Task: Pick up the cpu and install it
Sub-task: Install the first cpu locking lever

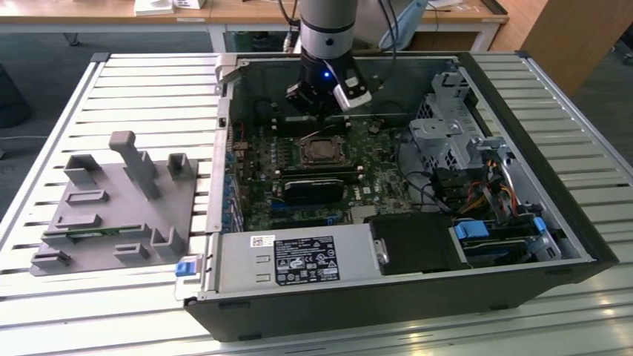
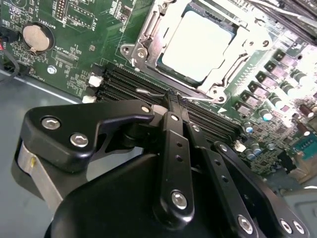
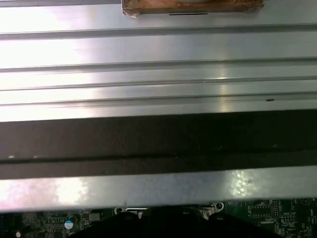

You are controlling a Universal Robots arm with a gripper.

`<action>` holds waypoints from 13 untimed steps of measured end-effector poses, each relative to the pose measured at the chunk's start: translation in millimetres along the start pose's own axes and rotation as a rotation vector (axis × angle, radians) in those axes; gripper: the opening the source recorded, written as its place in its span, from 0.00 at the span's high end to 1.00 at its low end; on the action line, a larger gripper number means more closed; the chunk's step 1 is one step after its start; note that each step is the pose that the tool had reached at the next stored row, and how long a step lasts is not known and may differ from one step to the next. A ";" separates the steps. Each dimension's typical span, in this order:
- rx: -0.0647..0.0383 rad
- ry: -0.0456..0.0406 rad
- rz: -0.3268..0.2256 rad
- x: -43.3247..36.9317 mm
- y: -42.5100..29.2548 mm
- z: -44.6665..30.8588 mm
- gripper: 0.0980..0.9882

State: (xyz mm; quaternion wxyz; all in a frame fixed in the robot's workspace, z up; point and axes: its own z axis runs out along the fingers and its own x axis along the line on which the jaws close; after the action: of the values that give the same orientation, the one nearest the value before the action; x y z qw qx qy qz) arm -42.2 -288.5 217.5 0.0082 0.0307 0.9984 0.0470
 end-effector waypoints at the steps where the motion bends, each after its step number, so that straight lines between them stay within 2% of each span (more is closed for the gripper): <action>1: 0.000 0.0000 0.000 -0.9 0.0 0.6 0.99; 8: -0.002 0.0002 0.000 -6.0 0.1 3.3 0.99; 13: -0.003 0.0005 0.000 -8.9 -0.2 8.0 0.99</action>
State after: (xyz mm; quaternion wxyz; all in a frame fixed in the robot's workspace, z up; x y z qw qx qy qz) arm -33.2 -288.5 209.7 0.0080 0.0308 0.9983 0.0486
